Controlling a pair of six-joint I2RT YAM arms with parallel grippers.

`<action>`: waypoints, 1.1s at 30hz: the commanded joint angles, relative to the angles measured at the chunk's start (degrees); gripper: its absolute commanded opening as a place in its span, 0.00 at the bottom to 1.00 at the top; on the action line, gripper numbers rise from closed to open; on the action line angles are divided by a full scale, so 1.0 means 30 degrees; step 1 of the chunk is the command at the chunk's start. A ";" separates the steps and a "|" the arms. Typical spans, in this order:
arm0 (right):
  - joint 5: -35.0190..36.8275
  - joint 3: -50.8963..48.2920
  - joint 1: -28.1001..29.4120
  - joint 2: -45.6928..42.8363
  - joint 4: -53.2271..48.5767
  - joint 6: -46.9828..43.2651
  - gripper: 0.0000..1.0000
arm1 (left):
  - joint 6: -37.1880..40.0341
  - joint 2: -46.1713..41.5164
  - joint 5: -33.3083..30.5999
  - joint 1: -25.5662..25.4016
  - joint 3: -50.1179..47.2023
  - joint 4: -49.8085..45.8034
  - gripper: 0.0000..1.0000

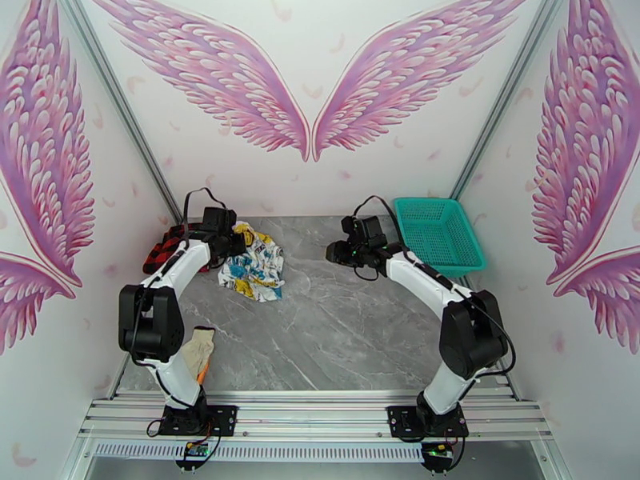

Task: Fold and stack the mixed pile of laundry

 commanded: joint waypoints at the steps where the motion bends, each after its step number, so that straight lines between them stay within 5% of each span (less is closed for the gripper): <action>1: 0.0386 -0.0713 -0.0148 -0.0561 -0.0800 -0.0375 0.43 | 0.3843 0.1983 -0.2139 0.0518 0.3192 -0.3936 0.00; 12: 0.0883 -0.1498 -0.0343 -0.0962 -0.1380 -0.0688 0.43 | 0.6559 0.4832 -0.4469 0.3084 0.9322 -0.6648 0.00; 33: 0.0643 0.0170 -0.0280 0.1079 -0.1787 -0.0314 0.42 | 0.7612 0.8918 -0.2017 0.8311 1.5107 -0.6939 0.00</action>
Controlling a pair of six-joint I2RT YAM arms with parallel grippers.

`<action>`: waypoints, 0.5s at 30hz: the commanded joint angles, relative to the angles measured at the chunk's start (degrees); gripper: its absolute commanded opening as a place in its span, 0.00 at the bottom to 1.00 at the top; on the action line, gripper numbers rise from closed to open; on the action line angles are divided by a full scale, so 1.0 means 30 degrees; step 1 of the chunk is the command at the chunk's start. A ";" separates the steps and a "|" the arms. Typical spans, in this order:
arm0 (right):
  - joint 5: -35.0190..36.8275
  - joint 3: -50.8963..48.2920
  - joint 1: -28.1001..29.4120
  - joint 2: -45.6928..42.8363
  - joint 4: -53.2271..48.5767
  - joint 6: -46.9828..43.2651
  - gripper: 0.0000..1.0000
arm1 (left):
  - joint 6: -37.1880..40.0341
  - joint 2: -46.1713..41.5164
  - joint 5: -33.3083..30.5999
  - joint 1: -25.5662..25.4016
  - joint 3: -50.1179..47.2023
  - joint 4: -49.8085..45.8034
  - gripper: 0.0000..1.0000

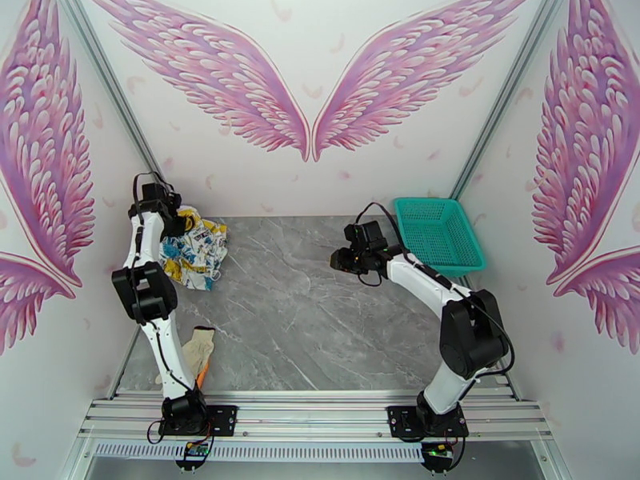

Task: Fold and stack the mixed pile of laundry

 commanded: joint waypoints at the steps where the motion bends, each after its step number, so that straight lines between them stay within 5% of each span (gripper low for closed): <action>1: 0.0170 0.0817 -0.0047 0.0404 -0.0488 0.0101 0.42 | -0.0475 0.0458 0.0319 0.0988 0.1021 -0.0205 0.00; 6: 0.0291 0.1218 0.0116 0.0763 -0.0722 0.0134 0.41 | -0.1068 0.1084 0.0289 0.1814 0.1342 -0.0229 0.00; 10: 0.0294 0.1513 0.0306 0.1078 -0.0856 0.0196 0.41 | -0.1481 0.2155 -0.0505 0.1852 0.2874 -0.1266 0.41; 15: 0.0371 0.1661 0.0479 0.1128 -0.1031 0.0167 0.41 | -0.2180 0.2612 -0.1513 0.1698 0.4339 -0.2105 0.64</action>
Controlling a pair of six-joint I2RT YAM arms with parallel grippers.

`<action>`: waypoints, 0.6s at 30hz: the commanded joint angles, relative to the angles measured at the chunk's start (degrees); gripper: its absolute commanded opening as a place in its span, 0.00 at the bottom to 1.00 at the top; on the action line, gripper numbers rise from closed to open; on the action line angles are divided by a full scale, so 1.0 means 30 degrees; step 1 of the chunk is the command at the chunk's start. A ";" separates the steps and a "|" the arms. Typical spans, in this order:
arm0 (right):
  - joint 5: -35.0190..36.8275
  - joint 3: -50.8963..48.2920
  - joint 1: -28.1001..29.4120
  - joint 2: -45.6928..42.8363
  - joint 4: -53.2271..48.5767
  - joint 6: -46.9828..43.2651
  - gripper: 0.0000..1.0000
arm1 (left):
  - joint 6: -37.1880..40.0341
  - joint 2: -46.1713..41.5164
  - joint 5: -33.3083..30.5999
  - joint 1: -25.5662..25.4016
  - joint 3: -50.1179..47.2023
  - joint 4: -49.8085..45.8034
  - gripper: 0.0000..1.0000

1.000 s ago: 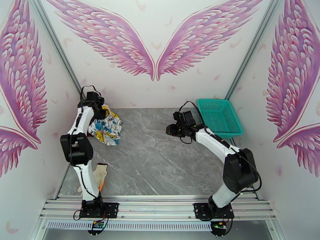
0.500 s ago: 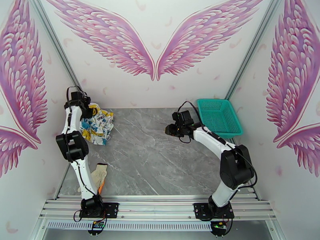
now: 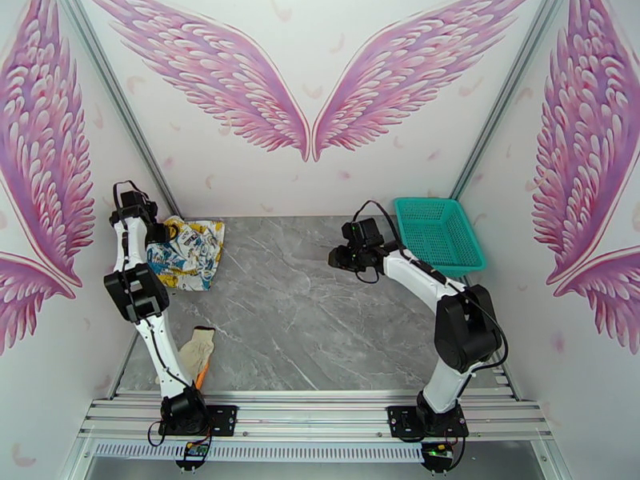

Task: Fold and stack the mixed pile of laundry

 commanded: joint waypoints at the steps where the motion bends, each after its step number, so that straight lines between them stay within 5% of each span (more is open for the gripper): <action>1: 0.0402 0.0507 0.0270 0.0253 -0.0550 0.0138 0.41 | -0.0532 0.0133 -0.0979 -0.0264 0.1497 -0.1088 0.66; 8: 0.0759 0.0196 0.0263 -0.0134 -0.0620 -0.0056 0.41 | -0.1708 -0.1368 -0.2536 -0.0663 0.2088 -0.1927 0.71; 12: 0.1479 -0.0328 0.0245 -0.0612 -0.0558 -0.0447 0.41 | -0.2025 -0.3376 -0.1498 -0.1329 -0.0021 -0.1105 0.69; 18: 0.1695 -0.0898 0.0217 -0.0769 -0.0394 -0.0695 0.41 | -0.3268 -0.3109 0.1306 -0.2193 -0.1657 0.0377 0.40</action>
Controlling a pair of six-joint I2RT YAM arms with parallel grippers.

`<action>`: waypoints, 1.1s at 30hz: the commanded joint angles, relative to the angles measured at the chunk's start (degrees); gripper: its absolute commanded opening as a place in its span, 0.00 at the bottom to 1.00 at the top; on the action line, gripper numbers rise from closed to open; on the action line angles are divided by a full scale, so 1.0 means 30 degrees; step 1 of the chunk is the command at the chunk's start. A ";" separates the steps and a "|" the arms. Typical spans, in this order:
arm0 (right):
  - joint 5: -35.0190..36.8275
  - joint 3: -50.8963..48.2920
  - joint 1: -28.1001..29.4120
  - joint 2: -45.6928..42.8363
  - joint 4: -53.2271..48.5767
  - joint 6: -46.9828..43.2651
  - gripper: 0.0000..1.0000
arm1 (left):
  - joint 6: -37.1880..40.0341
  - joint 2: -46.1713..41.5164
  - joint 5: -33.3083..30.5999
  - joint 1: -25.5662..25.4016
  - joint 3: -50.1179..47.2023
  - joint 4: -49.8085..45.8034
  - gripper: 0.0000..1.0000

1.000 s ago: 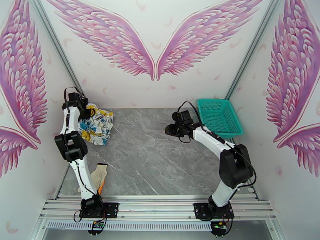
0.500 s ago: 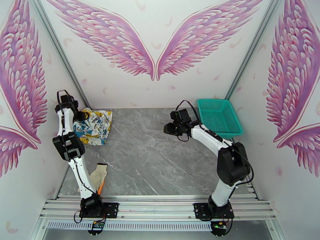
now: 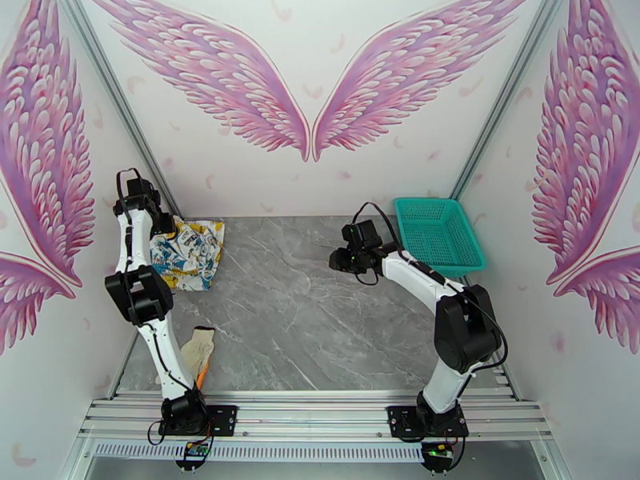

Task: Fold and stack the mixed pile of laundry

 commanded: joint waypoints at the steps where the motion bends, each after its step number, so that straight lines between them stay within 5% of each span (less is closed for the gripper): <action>1: 0.0448 -0.0505 0.0078 -0.0718 -0.0057 -0.0471 0.40 | -0.1168 0.0473 0.1744 -0.0413 -0.0284 0.0915 0.37; 14: 0.1881 -0.2749 -0.0196 -0.2628 0.0494 -0.1445 0.38 | -0.4940 0.5000 0.5960 -0.0328 0.0268 0.3796 0.38; 24: 0.4360 -0.6484 -0.0484 -0.7183 0.2407 -0.3454 0.36 | -0.3880 0.1259 0.6147 -0.1095 -0.2157 0.5231 0.45; 29: 1.0048 -1.2012 -0.1753 -1.1340 0.6836 -0.5923 0.71 | -0.3981 -0.4776 0.5495 -0.2062 -0.9088 0.8284 0.52; 33: 1.2697 -1.7057 -0.3058 -1.2783 1.4476 -0.8615 0.87 | -0.4559 -1.0122 0.3746 -0.3820 -1.6484 1.2069 0.54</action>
